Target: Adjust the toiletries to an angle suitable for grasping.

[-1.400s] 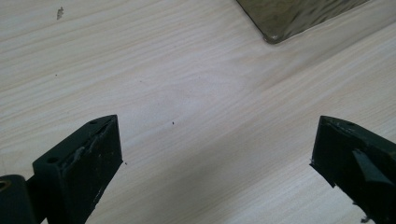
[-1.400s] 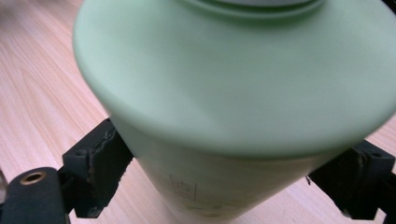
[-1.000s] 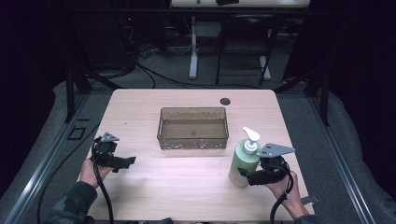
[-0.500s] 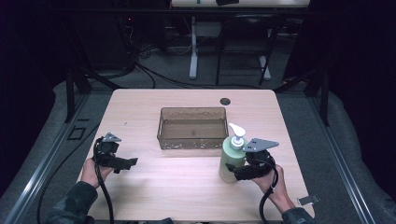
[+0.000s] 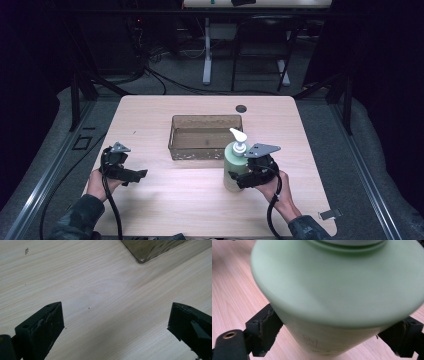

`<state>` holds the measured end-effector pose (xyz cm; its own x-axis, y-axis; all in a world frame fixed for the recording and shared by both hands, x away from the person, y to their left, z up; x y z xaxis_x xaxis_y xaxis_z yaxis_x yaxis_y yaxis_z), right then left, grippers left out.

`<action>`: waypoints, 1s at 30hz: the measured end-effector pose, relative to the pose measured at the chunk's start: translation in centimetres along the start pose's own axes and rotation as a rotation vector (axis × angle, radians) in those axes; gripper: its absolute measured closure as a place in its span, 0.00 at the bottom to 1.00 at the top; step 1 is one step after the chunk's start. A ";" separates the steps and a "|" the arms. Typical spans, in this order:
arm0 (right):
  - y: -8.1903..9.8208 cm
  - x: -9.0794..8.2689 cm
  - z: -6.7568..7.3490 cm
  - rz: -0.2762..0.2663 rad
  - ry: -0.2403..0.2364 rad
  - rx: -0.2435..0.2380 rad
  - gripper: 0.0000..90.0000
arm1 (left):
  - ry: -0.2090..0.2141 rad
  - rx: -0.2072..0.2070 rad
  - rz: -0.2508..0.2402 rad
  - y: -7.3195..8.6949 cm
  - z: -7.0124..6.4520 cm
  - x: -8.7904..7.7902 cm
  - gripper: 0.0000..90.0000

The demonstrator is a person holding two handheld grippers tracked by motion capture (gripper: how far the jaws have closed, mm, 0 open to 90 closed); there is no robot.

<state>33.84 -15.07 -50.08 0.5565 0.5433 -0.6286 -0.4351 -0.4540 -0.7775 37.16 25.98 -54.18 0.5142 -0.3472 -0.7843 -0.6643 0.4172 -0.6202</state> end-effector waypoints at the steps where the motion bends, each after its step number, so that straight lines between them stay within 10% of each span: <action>1: -0.1 0.1 0.1 0.001 -0.001 0.005 0.13 | 0.002 -0.004 0.000 0.0 0.0 0.0 0.00; 18: -1.9 2.6 1.5 -0.013 -0.028 -0.003 0.13 | 0.001 0.018 -0.009 -0.2 -0.6 -0.1 0.00; 30: -0.2 -0.3 -0.1 0.050 -0.055 0.012 0.00 | 0.033 0.021 -0.032 -0.8 -1.9 -0.3 0.00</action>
<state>33.89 -15.20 -49.71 0.4939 0.5584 -0.6666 -0.4705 -0.4731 -0.7449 36.48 24.18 -53.44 0.5167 -0.3875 -0.7634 -0.6364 0.4226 -0.6453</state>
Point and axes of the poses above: each handheld gripper's, and its own axes: x roughly forward along the jaws, y roughly out of its underside, z roughly to its left, the point moved 3 cm from there along x, roughly forward along the jaws, and after that the axes turned 1 degree about x, right-handed, at the moved point
